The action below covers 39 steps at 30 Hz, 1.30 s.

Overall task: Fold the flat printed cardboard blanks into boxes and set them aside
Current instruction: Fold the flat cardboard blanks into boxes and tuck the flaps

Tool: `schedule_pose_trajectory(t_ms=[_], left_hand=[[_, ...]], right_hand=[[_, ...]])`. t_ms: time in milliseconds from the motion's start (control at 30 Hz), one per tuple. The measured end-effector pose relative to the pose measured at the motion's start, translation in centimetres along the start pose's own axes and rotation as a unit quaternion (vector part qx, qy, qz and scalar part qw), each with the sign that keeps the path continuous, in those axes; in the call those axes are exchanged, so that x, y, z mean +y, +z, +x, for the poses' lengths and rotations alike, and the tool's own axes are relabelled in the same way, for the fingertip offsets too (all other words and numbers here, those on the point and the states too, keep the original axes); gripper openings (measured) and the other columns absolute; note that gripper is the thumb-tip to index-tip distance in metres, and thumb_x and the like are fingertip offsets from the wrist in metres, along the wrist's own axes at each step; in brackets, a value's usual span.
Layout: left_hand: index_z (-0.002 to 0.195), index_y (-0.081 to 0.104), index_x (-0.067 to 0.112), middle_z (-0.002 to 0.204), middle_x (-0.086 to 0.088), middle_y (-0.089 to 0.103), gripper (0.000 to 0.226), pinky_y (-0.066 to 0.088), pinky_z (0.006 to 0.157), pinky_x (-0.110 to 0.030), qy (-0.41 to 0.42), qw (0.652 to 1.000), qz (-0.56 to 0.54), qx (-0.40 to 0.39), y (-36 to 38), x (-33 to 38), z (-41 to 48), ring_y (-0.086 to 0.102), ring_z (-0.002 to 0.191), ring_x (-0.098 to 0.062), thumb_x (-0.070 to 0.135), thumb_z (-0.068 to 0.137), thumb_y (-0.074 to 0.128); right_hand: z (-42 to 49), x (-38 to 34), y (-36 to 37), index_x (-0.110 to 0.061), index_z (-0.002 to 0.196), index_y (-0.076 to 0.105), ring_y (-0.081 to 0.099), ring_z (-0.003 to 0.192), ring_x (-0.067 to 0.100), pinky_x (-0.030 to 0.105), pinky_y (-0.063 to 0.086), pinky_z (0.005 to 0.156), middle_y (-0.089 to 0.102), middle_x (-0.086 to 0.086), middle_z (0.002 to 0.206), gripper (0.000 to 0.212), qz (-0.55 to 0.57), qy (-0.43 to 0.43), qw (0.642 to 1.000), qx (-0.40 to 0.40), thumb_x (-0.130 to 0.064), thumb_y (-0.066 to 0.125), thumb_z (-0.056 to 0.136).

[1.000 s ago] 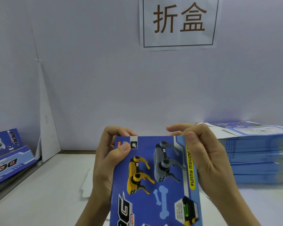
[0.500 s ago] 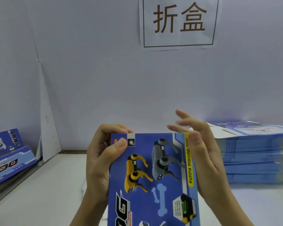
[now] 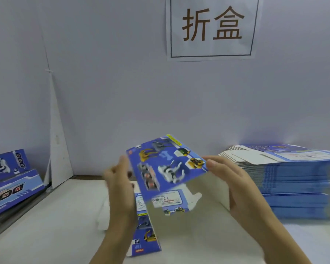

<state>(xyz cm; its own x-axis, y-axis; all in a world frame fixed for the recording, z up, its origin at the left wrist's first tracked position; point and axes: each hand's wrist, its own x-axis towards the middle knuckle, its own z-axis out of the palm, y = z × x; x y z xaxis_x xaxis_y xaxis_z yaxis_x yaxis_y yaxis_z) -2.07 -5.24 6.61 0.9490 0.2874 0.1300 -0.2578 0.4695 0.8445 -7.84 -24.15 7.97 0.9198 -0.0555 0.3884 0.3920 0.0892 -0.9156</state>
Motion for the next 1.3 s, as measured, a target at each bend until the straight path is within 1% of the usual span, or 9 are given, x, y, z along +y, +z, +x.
schedule_pose_trajectory(t_ms=[100, 233, 367, 500, 633, 800, 967, 1133, 1300], left_hand=[[0.106, 0.054, 0.017, 0.113, -0.006, 0.069, 0.039, 0.048, 0.077, -0.025, 0.002, 0.973, 0.138, -0.187, 0.6, 0.3, -0.8, 0.065, 0.084, -0.016, 0.05, 0.085, 0.058], [0.133, 0.035, 0.042, 0.13, 0.018, 0.059, 0.083, 0.047, 0.092, -0.023, 0.009, 0.936, 0.167, -0.309, -0.3, 0.7, -1.0, 0.056, 0.119, -0.003, 0.037, 0.064, 0.081], [0.11, 0.061, 0.033, 0.104, 0.018, 0.07, 0.044, 0.051, 0.068, -0.012, 0.108, 0.949, 0.207, -0.21, -0.8, 0.8, -0.4, 0.066, 0.095, 0.001, 0.036, 0.069, 0.076], [0.09, 0.065, 0.02, 0.082, 0.002, 0.073, 0.02, 0.049, 0.062, -0.025, 0.077, 0.952, 0.271, -0.119, -1.6, -0.1, 1.3, 0.068, 0.077, -0.016, 0.033, 0.079, 0.074], [0.093, 0.064, 0.013, 0.078, -0.001, 0.075, 0.02, 0.055, 0.062, -0.03, -0.008, 0.955, 0.27, -0.125, -1.9, -1.0, 2.4, 0.069, 0.076, -0.018, 0.031, 0.084, 0.068], [0.098, 0.065, 0.01, 0.079, -0.006, 0.075, 0.015, 0.055, 0.048, -0.024, -0.167, 0.967, 0.13, -0.145, -2.7, -1.9, 2.9, 0.071, 0.067, -0.013, 0.019, 0.091, 0.056], [0.093, 0.064, 0.003, 0.078, -0.02, 0.073, 0.022, 0.05, 0.033, -0.024, -0.368, 0.921, -0.084, -0.097, -2.6, -2.7, 2.2, 0.071, 0.057, -0.024, 0.022, 0.092, 0.053], [0.095, 0.064, 0.001, 0.078, -0.019, 0.073, 0.035, 0.043, 0.028, -0.019, -0.407, 0.906, -0.04, -0.105, -3.0, -2.9, 2.0, 0.064, 0.044, -0.015, 0.028, 0.073, 0.065], [0.092, 0.061, 0.004, 0.072, -0.015, 0.073, 0.031, 0.05, 0.036, -0.021, -0.294, 0.951, -0.002, -0.098, -2.5, -2.1, 2.5, 0.066, 0.048, -0.016, 0.022, 0.067, 0.068]], right_hand=[[0.6, 0.5, 0.5, -0.01, 0.119, 0.065, 0.059, 0.12, 0.026, 0.045, 0.043, 0.102, 0.07, 0.009, 0.118, 0.053, 0.057, 0.036, 0.998, 0.018, -0.04, 0.069, 0.076], [0.7, -0.6, -0.7, -0.007, 0.121, 0.059, 0.071, 0.086, 0.017, 0.023, 0.055, 0.067, 0.075, 0.004, 0.097, 0.062, 0.03, 0.037, 0.999, 0.021, -0.031, 0.065, 0.065], [0.5, 0.3, -1.7, -0.016, 0.102, 0.064, 0.059, 0.054, 0.004, 0.012, 0.042, 0.051, 0.07, -0.015, 0.069, 0.037, -0.081, 0.055, 0.993, 0.064, -0.033, 0.079, 0.072], [1.0, 1.2, -2.2, -0.022, 0.085, 0.072, 0.067, 0.073, -0.002, 0.021, 0.05, 0.065, 0.073, -0.014, 0.079, 0.052, -0.198, 0.101, 0.974, 0.041, -0.057, 0.088, 0.05], [1.8, 3.0, -2.6, -0.011, 0.084, 0.079, 0.061, 0.075, 0.026, 0.025, 0.054, 0.06, 0.067, 0.013, 0.085, 0.06, -0.076, 0.159, 0.981, 0.083, -0.054, 0.078, 0.042], [2.3, 4.3, -3.6, -0.01, 0.078, 0.064, 0.052, 0.039, 0.013, 0.02, 0.039, 0.032, 0.05, 0.001, 0.05, 0.04, 0.179, 0.263, 0.939, 0.131, -0.026, 0.082, 0.046], [1.6, 5.7, -2.8, -0.005, 0.086, 0.066, 0.036, 0.027, 0.005, 0.013, 0.023, 0.023, 0.069, 0.013, 0.067, 0.049, 0.307, 0.37, 0.873, 0.081, -0.021, 0.083, 0.043], [1.6, 6.1, -2.4, -0.002, 0.083, 0.065, 0.03, 0.025, 0.004, 0.012, 0.018, 0.022, 0.066, 0.012, 0.061, 0.036, 0.351, 0.377, 0.853, 0.083, -0.022, 0.074, 0.055], [1.7, 6.1, -1.3, -0.006, 0.092, 0.062, 0.052, 0.037, 0.007, 0.017, 0.041, 0.033, 0.065, 0.008, 0.059, 0.032, 0.275, 0.253, 0.913, 0.164, -0.033, 0.068, 0.075]])
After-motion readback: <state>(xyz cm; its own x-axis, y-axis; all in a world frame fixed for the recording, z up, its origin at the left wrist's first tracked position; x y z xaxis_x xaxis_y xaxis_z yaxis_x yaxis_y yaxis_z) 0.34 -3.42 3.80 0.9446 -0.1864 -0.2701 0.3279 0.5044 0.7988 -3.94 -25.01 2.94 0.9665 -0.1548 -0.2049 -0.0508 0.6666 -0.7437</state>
